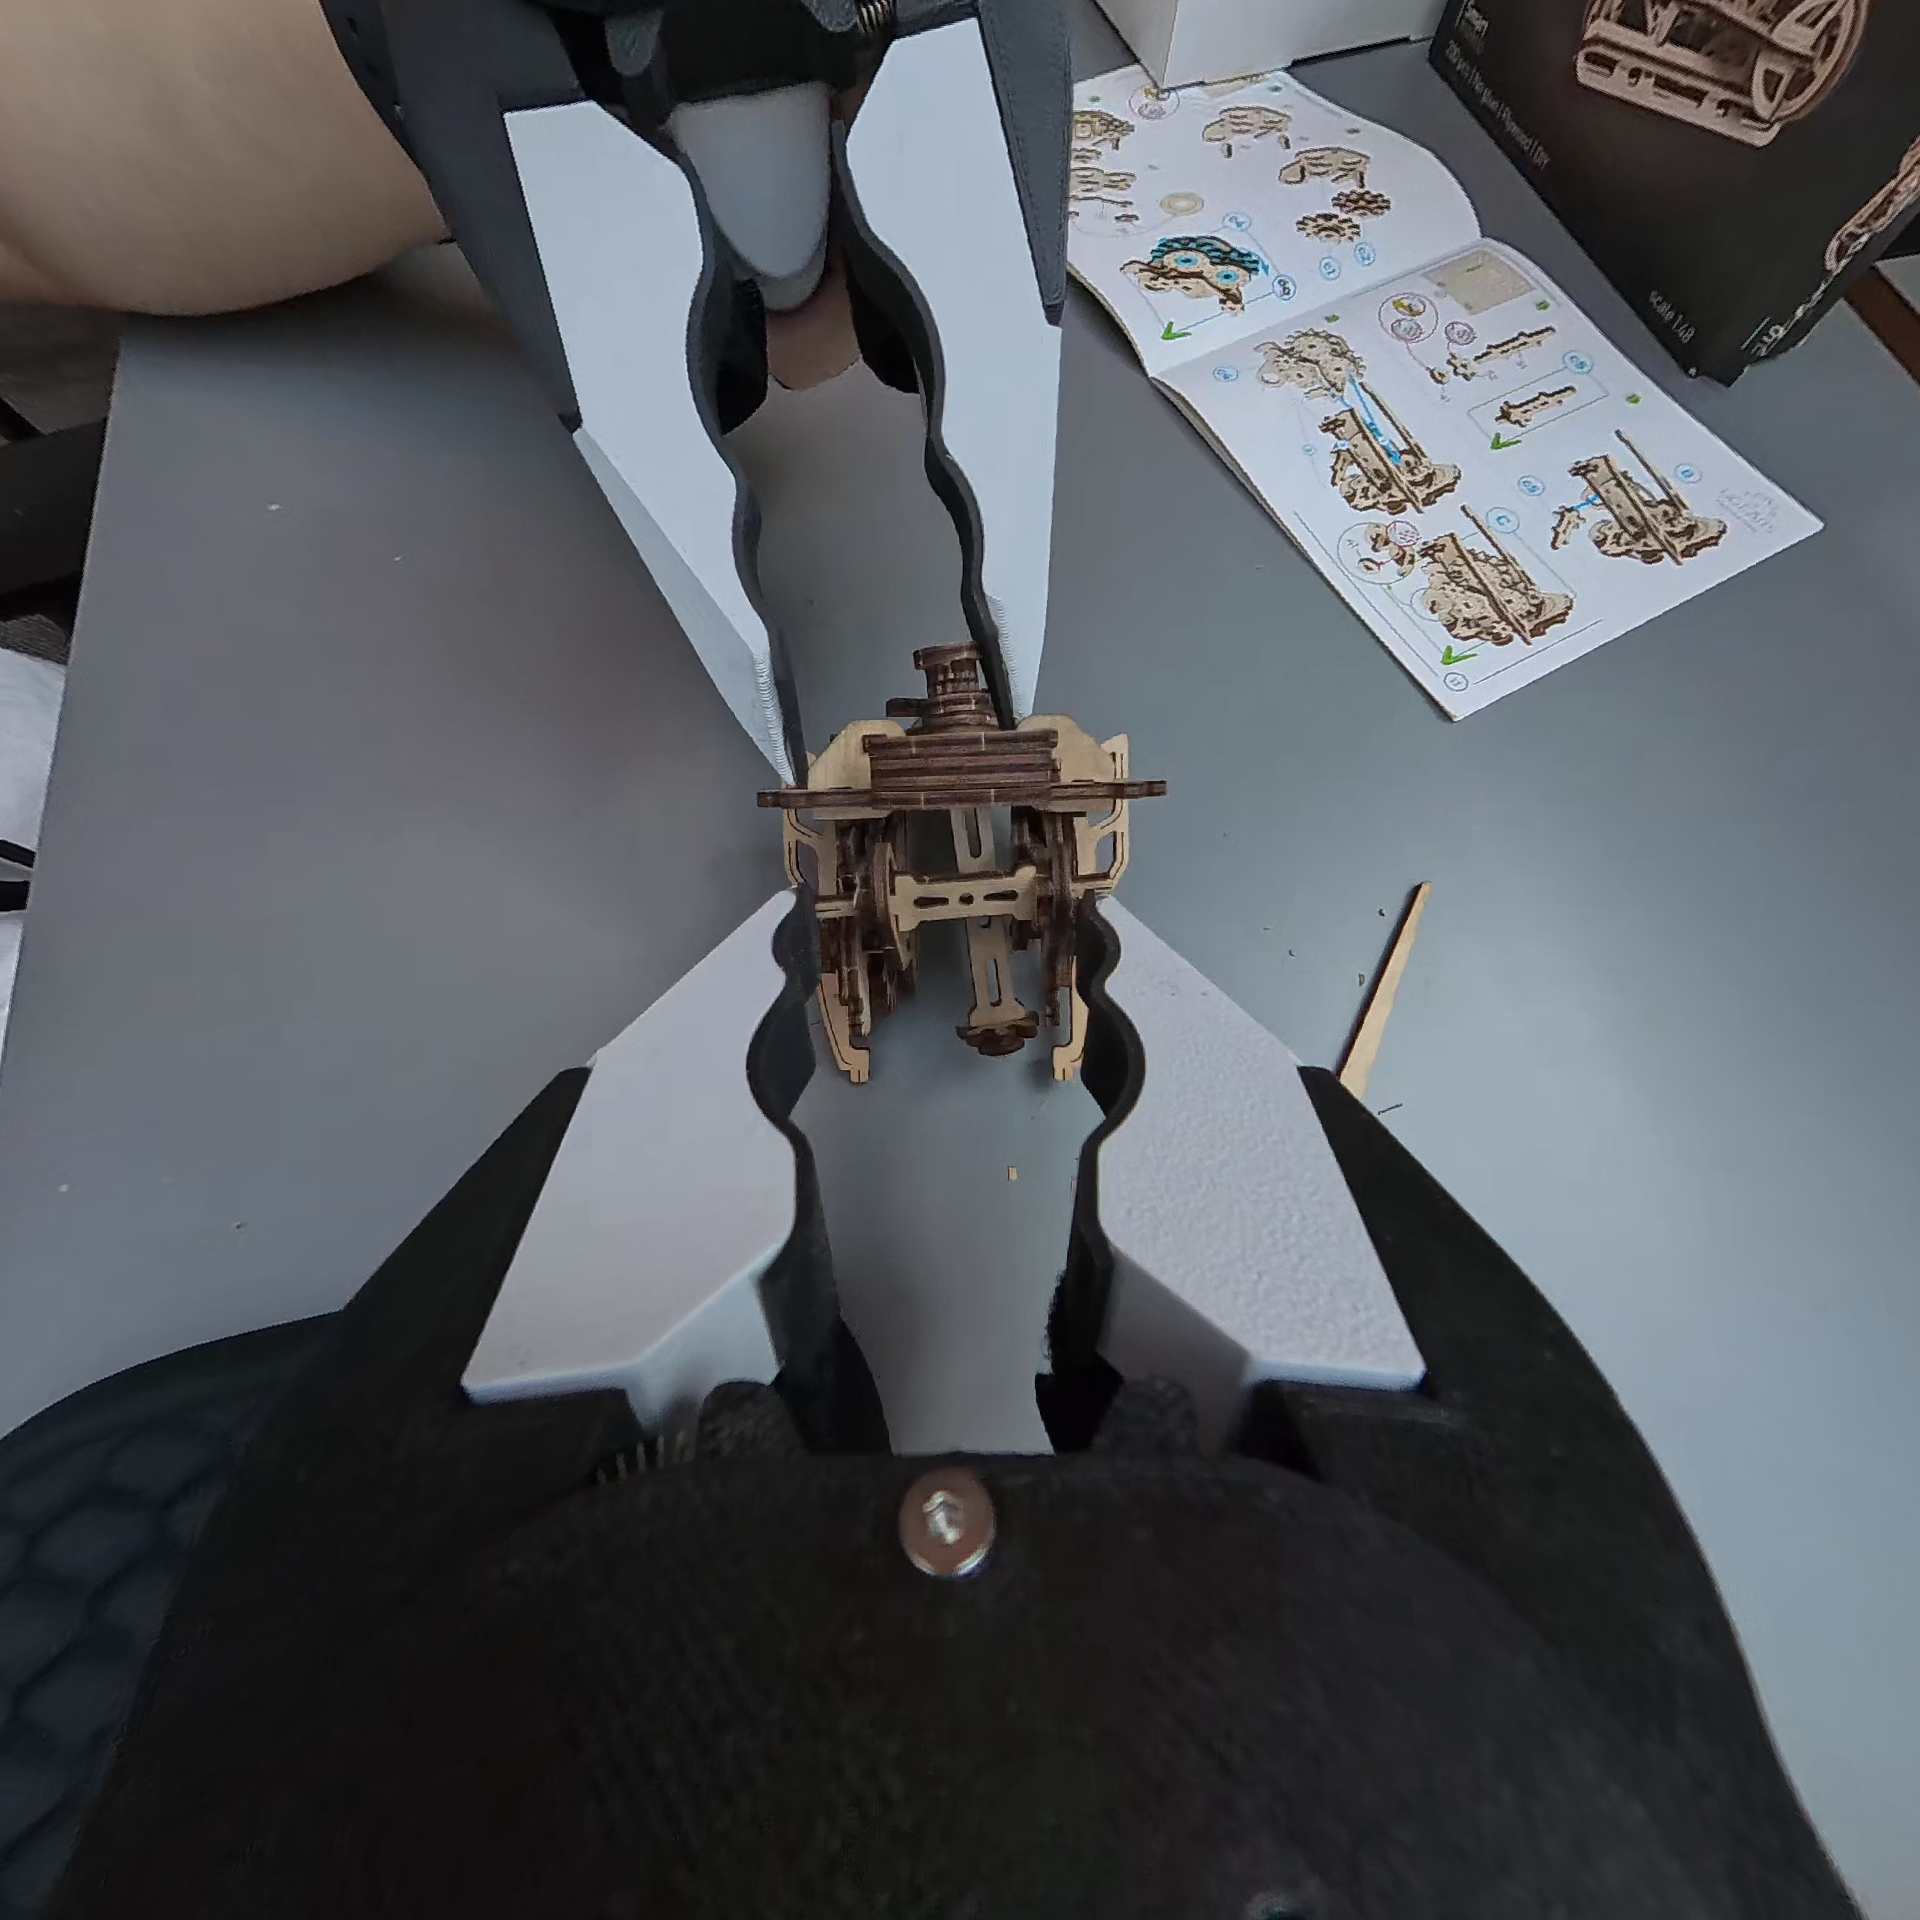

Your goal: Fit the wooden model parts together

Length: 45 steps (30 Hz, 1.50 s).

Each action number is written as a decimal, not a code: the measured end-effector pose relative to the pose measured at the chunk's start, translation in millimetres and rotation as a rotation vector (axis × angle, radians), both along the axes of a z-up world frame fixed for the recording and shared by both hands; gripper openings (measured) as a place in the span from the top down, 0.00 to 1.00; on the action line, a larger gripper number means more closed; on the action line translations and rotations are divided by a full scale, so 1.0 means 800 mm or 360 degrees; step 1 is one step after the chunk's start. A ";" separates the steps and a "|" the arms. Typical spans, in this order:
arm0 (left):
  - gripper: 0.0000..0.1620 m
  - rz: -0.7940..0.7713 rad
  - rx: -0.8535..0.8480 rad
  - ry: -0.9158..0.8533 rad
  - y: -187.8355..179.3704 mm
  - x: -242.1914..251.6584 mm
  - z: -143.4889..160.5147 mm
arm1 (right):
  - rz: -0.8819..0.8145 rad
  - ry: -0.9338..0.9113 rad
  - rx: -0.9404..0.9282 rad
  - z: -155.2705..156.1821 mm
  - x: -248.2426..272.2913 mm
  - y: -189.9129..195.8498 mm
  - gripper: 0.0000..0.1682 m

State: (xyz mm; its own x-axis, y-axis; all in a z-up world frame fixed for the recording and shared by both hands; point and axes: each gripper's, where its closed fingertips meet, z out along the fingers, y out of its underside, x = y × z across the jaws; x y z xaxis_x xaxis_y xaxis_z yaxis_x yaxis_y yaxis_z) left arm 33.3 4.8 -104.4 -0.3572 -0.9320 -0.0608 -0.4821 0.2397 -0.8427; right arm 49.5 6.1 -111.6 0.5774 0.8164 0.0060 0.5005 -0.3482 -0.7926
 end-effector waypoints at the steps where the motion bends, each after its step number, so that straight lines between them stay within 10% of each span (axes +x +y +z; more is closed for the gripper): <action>1: 0.77 0.0002 0.0018 0.0001 0.000 0.000 0.000 | 0.0020 0.0004 0.0029 0.000 0.001 0.001 0.72; 24: 0.41 0.0138 -0.0155 0.0117 0.015 0.016 -0.049 | 0.0100 0.0434 0.0012 0.005 0.002 0.011 0.74; 45: 0.47 0.0133 0.0253 0.0256 0.010 0.008 -0.028 | 0.0156 0.0187 -0.0087 0.000 -0.003 -0.012 0.71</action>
